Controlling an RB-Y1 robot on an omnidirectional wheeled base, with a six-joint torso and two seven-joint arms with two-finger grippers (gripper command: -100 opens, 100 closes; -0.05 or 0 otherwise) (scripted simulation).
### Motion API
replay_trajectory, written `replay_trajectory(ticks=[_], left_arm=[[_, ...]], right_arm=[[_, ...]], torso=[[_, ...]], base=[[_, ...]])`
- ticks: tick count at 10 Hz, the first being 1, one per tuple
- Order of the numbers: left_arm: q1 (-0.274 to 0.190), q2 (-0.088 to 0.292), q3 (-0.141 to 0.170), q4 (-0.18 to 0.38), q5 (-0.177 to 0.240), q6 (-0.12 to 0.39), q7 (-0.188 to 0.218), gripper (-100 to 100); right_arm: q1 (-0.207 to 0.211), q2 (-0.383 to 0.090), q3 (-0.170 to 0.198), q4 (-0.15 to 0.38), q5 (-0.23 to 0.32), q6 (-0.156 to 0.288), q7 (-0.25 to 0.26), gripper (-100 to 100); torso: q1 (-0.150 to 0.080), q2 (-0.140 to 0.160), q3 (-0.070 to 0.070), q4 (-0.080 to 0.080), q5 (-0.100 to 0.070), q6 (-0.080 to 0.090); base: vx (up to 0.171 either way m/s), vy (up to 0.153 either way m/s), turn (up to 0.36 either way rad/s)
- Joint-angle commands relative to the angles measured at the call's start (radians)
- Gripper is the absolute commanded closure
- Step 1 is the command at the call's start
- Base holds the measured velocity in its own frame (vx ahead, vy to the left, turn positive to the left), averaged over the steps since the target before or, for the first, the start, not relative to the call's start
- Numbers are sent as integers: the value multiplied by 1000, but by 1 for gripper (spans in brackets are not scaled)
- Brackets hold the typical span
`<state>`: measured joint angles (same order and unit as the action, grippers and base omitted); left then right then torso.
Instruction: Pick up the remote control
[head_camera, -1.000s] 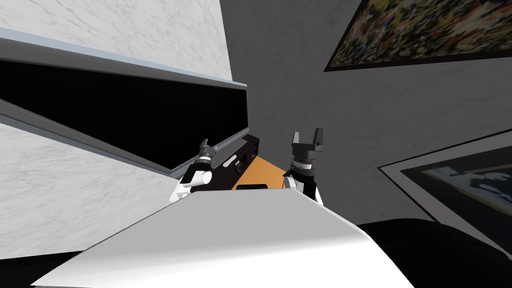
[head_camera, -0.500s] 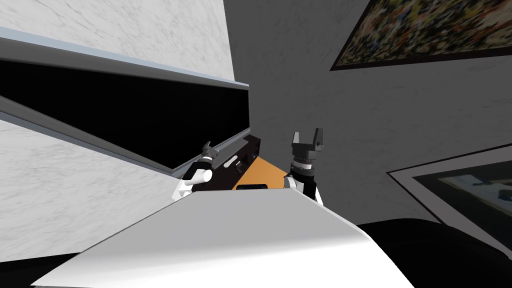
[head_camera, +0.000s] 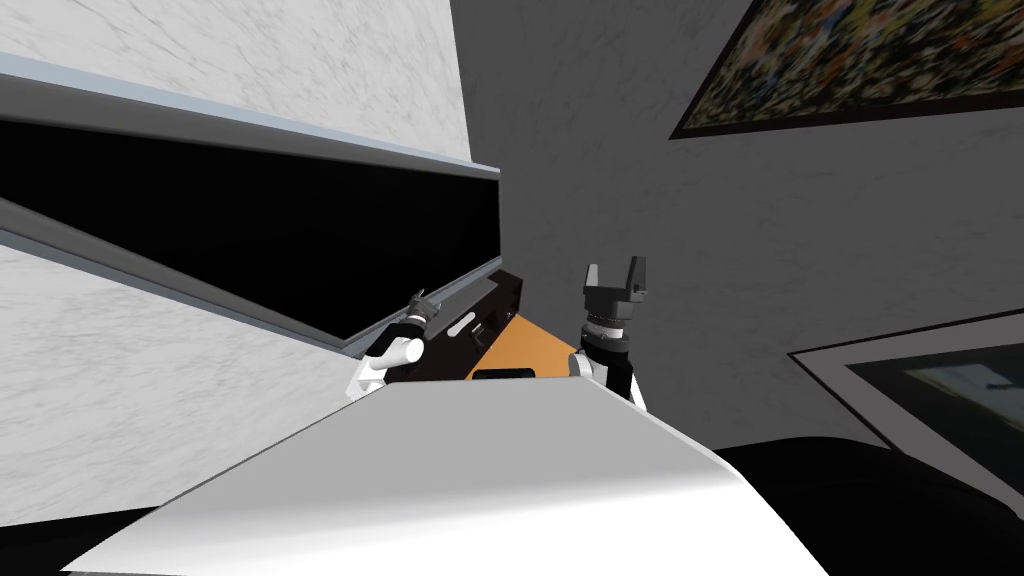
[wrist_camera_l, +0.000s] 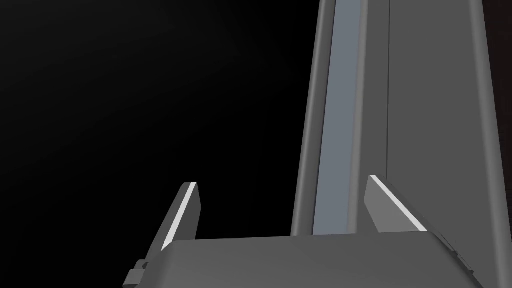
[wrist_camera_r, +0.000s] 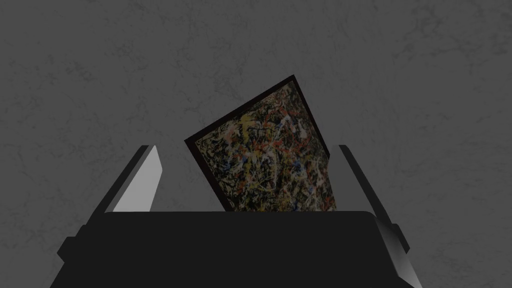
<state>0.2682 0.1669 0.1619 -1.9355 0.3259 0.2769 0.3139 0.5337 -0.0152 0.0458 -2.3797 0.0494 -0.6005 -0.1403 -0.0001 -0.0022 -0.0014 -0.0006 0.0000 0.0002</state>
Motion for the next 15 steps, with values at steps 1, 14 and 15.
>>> replay_trajectory(ticks=[1,14,15], left_arm=[[-22,2,8,39,18,50,18,-100],[-82,47,50,229,103,384,125,-100],[-90,57,56,264,115,414,143,-100]], right_arm=[[0,0,0,0,0,0,0,0],[0,0,0,0,0,0,0,0],[0,0,0,0,0,0,0,0]], torso=[[0,0,0,0,0,0],[0,-1,0,0,0,0],[0,-1,0,0,0,0]], base=[[42,-5,21],[46,-10,-23],[55,-13,-81]])
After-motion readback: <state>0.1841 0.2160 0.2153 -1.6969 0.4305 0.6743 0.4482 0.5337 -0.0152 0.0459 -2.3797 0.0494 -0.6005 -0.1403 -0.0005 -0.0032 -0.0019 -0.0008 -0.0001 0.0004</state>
